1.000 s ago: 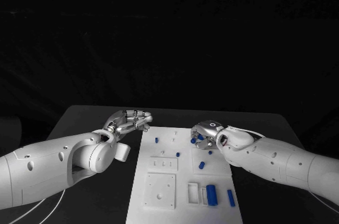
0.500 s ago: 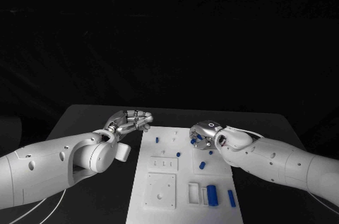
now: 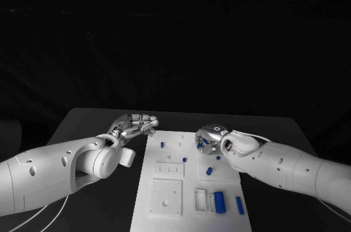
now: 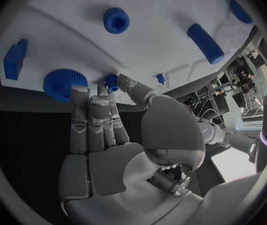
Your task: Assemble the parts on the task board
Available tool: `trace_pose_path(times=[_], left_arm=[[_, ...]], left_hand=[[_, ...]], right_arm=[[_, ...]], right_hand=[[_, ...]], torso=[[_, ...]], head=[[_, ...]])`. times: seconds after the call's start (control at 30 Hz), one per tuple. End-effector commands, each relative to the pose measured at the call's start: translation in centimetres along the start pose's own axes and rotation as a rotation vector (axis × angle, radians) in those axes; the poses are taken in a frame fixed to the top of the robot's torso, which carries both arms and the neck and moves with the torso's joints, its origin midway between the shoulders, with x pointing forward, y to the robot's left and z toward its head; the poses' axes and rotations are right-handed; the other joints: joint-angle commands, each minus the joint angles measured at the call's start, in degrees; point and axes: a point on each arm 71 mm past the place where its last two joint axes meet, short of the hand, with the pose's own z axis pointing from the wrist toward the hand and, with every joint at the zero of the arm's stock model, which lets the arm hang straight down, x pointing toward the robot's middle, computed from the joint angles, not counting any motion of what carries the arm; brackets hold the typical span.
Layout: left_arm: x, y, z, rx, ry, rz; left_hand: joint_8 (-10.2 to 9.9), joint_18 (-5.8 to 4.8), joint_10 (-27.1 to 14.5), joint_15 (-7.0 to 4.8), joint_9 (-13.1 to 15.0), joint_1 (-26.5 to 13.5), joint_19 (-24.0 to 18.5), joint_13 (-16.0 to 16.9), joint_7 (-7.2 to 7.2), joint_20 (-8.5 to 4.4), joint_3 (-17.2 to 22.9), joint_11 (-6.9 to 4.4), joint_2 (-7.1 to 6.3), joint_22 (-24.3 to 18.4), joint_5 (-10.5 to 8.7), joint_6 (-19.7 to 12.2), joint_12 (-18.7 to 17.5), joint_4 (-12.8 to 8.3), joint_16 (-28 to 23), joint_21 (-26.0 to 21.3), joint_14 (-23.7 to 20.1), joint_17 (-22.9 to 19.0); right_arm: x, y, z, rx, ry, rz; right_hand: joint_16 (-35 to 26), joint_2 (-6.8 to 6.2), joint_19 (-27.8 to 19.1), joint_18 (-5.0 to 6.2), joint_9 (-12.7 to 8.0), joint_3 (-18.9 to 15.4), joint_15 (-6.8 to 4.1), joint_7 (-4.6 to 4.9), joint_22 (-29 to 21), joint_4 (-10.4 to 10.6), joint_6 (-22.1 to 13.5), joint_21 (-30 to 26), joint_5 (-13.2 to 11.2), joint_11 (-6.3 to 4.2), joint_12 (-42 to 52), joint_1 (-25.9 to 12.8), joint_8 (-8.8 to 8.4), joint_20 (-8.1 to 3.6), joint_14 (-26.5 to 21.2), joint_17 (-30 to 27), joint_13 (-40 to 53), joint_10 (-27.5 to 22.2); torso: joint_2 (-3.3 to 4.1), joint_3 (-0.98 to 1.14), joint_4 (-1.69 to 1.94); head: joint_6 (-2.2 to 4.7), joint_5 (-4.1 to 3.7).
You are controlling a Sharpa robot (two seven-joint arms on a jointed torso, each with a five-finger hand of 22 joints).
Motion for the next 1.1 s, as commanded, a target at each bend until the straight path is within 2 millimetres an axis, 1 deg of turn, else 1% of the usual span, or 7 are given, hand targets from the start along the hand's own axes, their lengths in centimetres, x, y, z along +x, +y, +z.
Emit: trace_pose_path(times=[0.03,0.13,0.3,0.47,0.8,0.9,1.1], left_arm=[[0.2,-0.2,0.1,0.005,0.017,-0.008],[0.3,-0.2,0.2,0.005,0.017,-0.008],[0.3,-0.1,0.2,0.005,0.017,-0.008],[0.2,-0.1,0.2,0.004,0.016,-0.008],[0.2,-0.1,0.2,0.003,0.015,-0.008],[0.3,-0.1,0.2,0.004,0.016,-0.008],[0.4,-0.1,0.3,0.004,0.019,-0.008]], left_hand=[[-0.3,0.86,-0.3,0.03,-0.1,-0.5,-0.2,-0.1,0.17,0.04,0.4,-0.01,-0.09,1.0,-0.39,0.3,-0.3,-0.1,-0.4,0.3,-0.1,0.1],[-0.3,0.86,-0.3,0.03,-0.1,-0.5,-0.2,-0.1,0.17,0.04,0.4,-0.01,-0.09,1.0,-0.39,0.3,-0.3,-0.1,-0.4,0.3,-0.1,0.1],[-0.3,0.86,-0.3,0.03,-0.1,-0.5,-0.2,-0.1,0.18,0.05,0.4,0.00,-0.09,1.0,-0.39,0.2,-0.3,-0.1,-0.4,0.3,-0.1,0.1],[-0.3,0.86,-0.3,0.04,-0.1,-0.5,-0.2,-0.1,0.18,0.05,0.5,-0.01,-0.09,1.0,-0.39,0.2,-0.4,-0.1,-0.4,0.3,-0.1,0.1],[-0.4,0.86,-0.4,0.04,-0.1,-0.6,-0.3,-0.1,0.17,0.06,0.5,-0.02,-0.11,1.0,-0.39,0.2,-0.4,-0.1,-0.5,0.3,-0.1,0.1],[-0.4,0.86,-0.4,0.05,-0.1,-0.6,-0.3,-0.1,0.16,0.06,0.5,-0.02,-0.11,1.0,-0.39,0.2,-0.4,-0.1,-0.5,0.3,-0.1,0.1],[-0.4,0.86,-0.4,0.05,-0.1,-0.6,-0.3,-0.1,0.16,0.06,0.5,-0.02,-0.11,1.0,-0.39,0.2,-0.4,-0.1,-0.5,0.3,-0.1,0.2]], right_arm=[[1.0,0.2,-0.2,0.001,0.055,-0.040],[0.9,0.2,-0.2,0.006,0.044,-0.055],[0.8,0.3,-0.2,0.013,0.024,-0.069],[0.6,0.5,-0.2,0.017,-0.005,-0.070],[-0.5,0.8,-0.5,0.044,-0.125,-0.060],[-1.2,1.1,-0.3,0.046,-0.160,-0.066],[-1.7,2.2,0.5,0.037,-0.182,-0.080]], right_hand=[[0.4,1.02,1.5,3.35,0.4,1.3,-1.19,-0.66,0.2,0.0,1.1,-0.2,-0.6,-0.49,0.9,0.8,0.85,-1.48,-0.6,-0.2,0.6,2.3],[0.7,1.43,1.8,3.35,0.8,2.6,-1.75,-1.12,0.6,0.0,2.1,0.4,-0.8,-1.00,1.2,1.1,1.27,-1.52,-0.6,-0.5,1.1,3.3],[1.0,1.52,1.9,3.35,1.3,3.5,-2.26,-1.50,1.1,-0.5,3.0,0.9,-0.9,-1.49,1.4,1.5,1.68,-1.66,-0.8,-0.6,1.7,4.4],[1.2,1.43,1.9,3.35,1.6,3.6,-2.43,-1.65,1.3,-0.7,3.3,1.1,-0.9,-1.67,1.5,1.4,1.84,-1.65,-0.8,-0.7,1.9,4.8],[1.4,1.18,2.0,3.35,1.8,3.9,-2.57,-1.80,1.5,-0.7,3.6,1.3,-0.9,-1.81,1.5,1.5,1.94,-1.63,-0.9,-0.9,2.2,5.2],[1.4,1.02,2.0,3.35,1.9,4.0,-2.59,-1.85,1.6,-0.7,3.7,1.4,-0.9,-1.83,1.5,1.5,1.97,-1.63,-0.9,-0.9,2.2,5.3],[1.5,0.81,2.1,3.35,2.0,4.2,-2.62,-1.92,1.7,-0.6,3.9,1.5,-0.9,-1.86,1.4,1.6,1.99,-1.62,-0.9,-1.0,2.3,5.4]], torso=[[0.06,-0.01,-0.09],[0.14,0.00,-0.15],[0.14,0.06,-0.12],[0.18,0.05,-0.17],[0.21,0.04,-0.25],[0.19,0.02,-0.29],[0.32,0.01,-0.17]], head=[[-0.04,0.04],[-0.05,0.10],[-0.05,0.13],[0.01,0.21],[0.49,0.48],[0.64,0.54],[0.86,0.55]])
